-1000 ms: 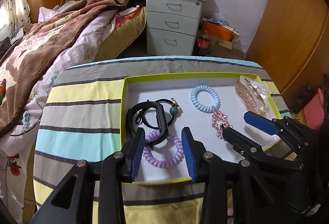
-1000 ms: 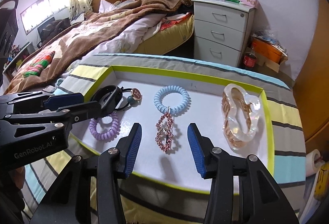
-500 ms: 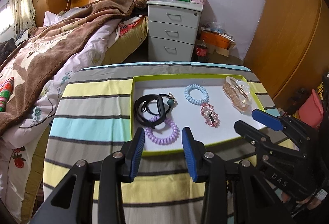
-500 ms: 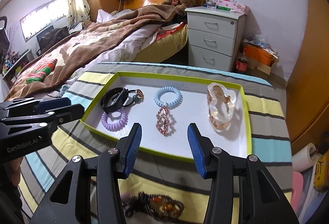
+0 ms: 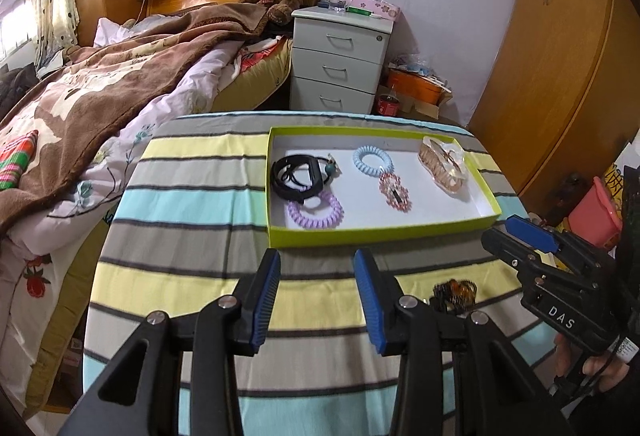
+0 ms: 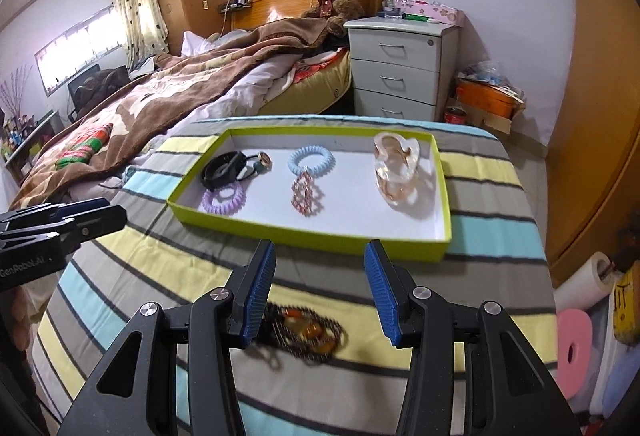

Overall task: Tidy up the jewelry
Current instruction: 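Withdraw both tools from the box toward the remaining jewelry, then grasp the pink-ball hair tie with the left tool while the right tool grasps the beaded bracelet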

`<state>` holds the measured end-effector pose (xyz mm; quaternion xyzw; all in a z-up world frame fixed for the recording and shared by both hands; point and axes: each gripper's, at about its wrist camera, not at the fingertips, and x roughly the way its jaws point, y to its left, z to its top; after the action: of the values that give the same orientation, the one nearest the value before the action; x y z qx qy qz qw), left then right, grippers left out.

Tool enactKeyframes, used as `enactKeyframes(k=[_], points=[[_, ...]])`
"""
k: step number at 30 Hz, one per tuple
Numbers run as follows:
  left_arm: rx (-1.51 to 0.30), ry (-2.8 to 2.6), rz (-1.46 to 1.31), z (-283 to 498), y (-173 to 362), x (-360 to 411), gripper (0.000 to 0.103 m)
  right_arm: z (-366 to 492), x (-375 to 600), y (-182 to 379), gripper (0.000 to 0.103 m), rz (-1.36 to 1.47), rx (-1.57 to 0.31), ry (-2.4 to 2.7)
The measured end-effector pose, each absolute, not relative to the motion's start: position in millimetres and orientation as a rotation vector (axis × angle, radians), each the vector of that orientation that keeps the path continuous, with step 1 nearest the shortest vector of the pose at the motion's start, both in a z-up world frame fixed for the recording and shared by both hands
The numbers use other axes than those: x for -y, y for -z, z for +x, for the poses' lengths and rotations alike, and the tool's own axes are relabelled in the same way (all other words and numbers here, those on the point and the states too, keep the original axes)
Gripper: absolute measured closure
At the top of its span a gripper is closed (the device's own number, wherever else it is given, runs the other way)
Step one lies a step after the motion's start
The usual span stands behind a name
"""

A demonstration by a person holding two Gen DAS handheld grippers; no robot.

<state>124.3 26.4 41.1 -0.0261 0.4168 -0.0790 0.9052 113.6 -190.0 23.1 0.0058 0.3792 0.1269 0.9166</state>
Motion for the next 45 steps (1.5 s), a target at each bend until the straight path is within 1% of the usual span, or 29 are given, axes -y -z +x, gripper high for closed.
enactKeyframes(k=[9, 18, 26, 35, 36, 39, 41, 43, 45], points=[[-0.861, 0.180, -0.079, 98.4, -29.9, -29.3, 0.060, 96.8, 205.9, 1.3, 0.056, 0.023, -0.815, -0.279], [-0.913, 0.189, -0.085, 83.4, -5.9, -30.6, 0.060, 99.2, 199.8, 26.2, 0.055, 0.016, -0.867, -0.380], [-0.934, 0.184, -0.093, 77.5, 1.6, -33.0, 0.060, 110.2, 183.6, 34.9, 0.055, -0.065, -0.916, -0.404], [-0.944, 0.183, -0.093, 78.9, 2.7, -29.8, 0.060, 113.6, 178.4, 36.3, 0.055, -0.100, -0.915, -0.391], [-0.946, 0.182, -0.092, 79.2, 3.1, -29.1, 0.060, 113.5, 179.4, 36.0, 0.056, -0.097, -0.915, -0.391], [-0.949, 0.185, -0.094, 80.2, 3.6, -27.2, 0.060, 113.4, 182.5, 35.1, 0.067, -0.085, -0.912, -0.385], [-0.952, 0.186, -0.094, 81.3, 3.5, -26.0, 0.060, 112.3, 183.8, 34.9, 0.069, -0.083, -0.912, -0.388], [-0.956, 0.187, -0.090, 81.8, 4.0, -23.2, 0.060, 110.7, 185.3, 34.4, 0.077, -0.086, -0.910, -0.386], [-0.959, 0.189, -0.084, 82.7, 4.6, -20.1, 0.060, 108.8, 188.1, 33.2, 0.081, -0.080, -0.905, -0.382]])
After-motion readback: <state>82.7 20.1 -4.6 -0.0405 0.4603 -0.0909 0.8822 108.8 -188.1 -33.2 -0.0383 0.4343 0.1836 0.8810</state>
